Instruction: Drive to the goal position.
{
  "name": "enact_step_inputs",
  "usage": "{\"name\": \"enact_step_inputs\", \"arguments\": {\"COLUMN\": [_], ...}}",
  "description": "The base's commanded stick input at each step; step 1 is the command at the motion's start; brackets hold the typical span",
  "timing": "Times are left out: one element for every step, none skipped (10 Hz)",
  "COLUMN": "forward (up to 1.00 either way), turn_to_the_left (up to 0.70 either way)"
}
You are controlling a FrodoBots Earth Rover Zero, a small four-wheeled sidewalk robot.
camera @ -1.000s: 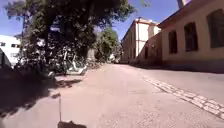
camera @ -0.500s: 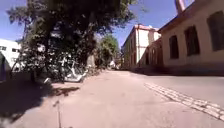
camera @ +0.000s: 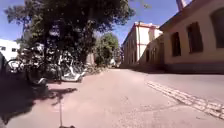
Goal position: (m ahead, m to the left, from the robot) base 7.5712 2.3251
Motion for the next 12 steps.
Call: {"name": "enact_step_inputs", "arguments": {"forward": [0.60, 0.60, 0.60, 0.60, 0.60, 0.60, 0.60, 0.60, 0.60, 0.60, 0.60, 0.60], "turn_to_the_left": [0.00, 0.00, 0.00, 0.00, 0.00, 0.00, 0.00, 0.00, 0.00, 0.00, 0.00, 0.00]}}
